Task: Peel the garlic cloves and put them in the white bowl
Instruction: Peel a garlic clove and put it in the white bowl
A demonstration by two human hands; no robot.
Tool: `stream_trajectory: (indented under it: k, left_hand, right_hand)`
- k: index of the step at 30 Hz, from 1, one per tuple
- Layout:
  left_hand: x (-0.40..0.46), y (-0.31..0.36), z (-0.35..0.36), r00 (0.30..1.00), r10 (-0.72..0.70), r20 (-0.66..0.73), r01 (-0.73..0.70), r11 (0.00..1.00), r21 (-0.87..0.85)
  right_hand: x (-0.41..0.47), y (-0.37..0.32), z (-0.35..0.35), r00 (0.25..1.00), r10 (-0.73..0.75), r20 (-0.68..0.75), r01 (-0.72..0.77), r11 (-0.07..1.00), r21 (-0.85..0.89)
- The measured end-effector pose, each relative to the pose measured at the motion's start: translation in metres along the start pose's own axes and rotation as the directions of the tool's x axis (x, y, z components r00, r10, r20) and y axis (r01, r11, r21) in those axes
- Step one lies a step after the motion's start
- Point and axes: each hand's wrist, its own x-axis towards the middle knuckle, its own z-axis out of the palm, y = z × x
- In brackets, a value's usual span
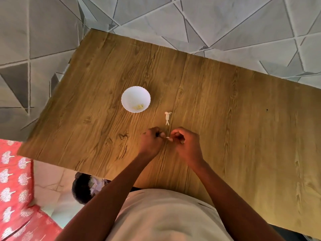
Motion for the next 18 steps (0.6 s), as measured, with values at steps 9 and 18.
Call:
stream_trajectory:
  k: [9,18]
  left_hand:
    - [-0.030,-0.018,0.015,0.957,0.105,-0.270,-0.069,0.988,0.140]
    - [-0.035,-0.024,0.002,0.971,0.155,-0.183,-0.143,0.987,0.074]
  right_hand:
    - [0.009,0.025,-0.005,0.975,0.131,0.180,-0.133,0.991,-0.002]
    - [0.003,0.016,0.001,0.965,0.049,0.257,-0.016,0.991,-0.131]
